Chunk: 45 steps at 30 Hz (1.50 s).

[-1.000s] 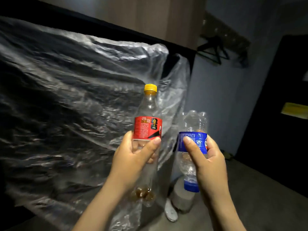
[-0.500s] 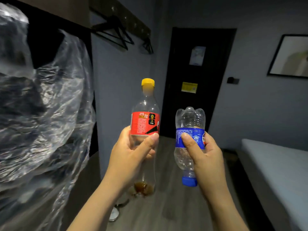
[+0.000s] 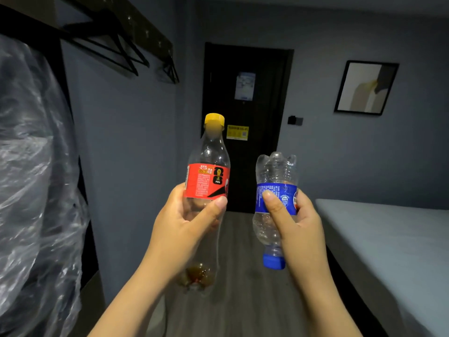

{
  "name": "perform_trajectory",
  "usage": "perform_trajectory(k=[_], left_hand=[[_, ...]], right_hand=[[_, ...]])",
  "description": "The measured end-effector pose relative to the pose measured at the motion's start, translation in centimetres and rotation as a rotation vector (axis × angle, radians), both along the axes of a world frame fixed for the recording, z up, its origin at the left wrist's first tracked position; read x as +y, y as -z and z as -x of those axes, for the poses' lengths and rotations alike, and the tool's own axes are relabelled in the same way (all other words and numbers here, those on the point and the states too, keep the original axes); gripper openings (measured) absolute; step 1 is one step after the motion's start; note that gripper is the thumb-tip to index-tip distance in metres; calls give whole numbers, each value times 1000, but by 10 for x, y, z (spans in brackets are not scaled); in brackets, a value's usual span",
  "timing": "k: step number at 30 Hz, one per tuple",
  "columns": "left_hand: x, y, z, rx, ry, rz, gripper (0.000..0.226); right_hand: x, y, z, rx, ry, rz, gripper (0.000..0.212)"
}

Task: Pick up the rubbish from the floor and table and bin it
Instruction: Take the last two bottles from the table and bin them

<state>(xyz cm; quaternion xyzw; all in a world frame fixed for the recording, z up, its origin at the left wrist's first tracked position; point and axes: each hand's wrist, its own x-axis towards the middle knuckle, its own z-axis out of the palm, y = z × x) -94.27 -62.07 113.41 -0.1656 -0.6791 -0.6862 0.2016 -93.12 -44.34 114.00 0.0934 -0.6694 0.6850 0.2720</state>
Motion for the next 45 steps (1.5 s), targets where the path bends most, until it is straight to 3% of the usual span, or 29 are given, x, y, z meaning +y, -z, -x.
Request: perform_trajectory(k=[8,16,21,26,36,42,45], left_hand=[[-17,23,93,-59,-76,84,32],[2,41,231,-117,-52,24,37],[12,50,317,-162,-85,-63,55],[4,67,390,-215,-111,-98,46],[-51,110,559,-272,-137,-83,53],[-91,108,648,-286,-204,7,61],[-97,116,687,-325,-216,7,53]], right_hand=[[-13,21,96,-69,33,-26,48],[10,40,237,-105,0,-6,43],[25,44,327,-130,-28,-20,40],[22,59,404,-181,-59,-28,29],[-21,88,565,-269,-59,-91,23],[-50,98,657,-311,1,-129,40],[-56,109,694,-326,12,-159,53]])
